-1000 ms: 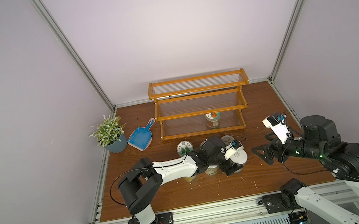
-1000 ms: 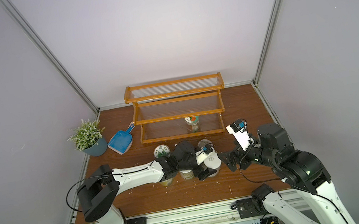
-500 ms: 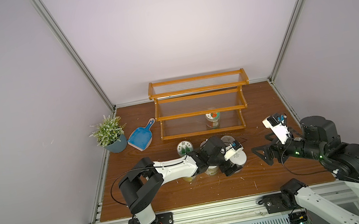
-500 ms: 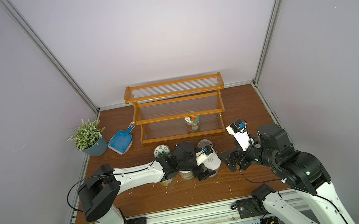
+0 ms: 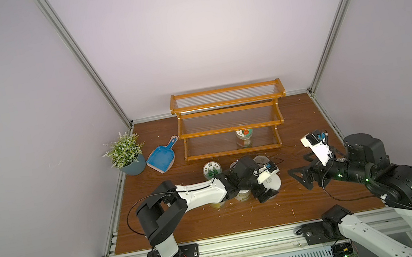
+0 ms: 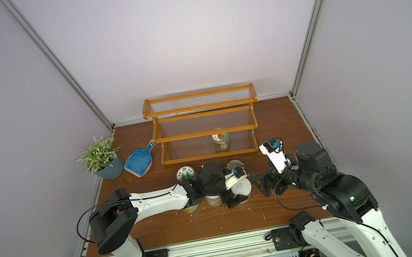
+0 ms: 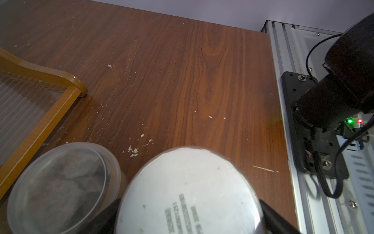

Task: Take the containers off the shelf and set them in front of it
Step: Place the container at the center of the board.

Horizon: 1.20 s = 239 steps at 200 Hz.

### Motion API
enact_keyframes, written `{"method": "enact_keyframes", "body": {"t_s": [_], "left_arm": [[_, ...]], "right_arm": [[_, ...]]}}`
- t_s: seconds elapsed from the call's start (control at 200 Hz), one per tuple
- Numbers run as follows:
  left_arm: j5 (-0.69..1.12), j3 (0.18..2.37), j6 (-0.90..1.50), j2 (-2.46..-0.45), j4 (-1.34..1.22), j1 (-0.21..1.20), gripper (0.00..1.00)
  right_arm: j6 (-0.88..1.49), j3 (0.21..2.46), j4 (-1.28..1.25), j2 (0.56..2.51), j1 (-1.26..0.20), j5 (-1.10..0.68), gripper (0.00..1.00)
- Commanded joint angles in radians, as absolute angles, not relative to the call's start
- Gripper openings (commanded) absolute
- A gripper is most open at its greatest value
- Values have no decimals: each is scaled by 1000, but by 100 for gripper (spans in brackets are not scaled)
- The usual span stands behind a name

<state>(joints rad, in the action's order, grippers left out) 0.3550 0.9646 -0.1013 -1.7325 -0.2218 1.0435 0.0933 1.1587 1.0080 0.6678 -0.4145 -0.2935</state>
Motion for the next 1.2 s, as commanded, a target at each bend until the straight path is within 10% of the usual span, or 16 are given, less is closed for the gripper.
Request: {"method": "enact_keyframes", "body": {"t_s": [0.0,0.63,1.191], "left_arm": [[350,1001,-113,-1691,-201,1052,99],[78,875,36,-1288,-4,893,99],[79,712,203,-1067,0,681,99]], "right_arm": [[83,1154,974,667,-411,-311,99],[86,1075,847,674,-412,-359,99],[254,627,6,913,-520,-111,99]]}}
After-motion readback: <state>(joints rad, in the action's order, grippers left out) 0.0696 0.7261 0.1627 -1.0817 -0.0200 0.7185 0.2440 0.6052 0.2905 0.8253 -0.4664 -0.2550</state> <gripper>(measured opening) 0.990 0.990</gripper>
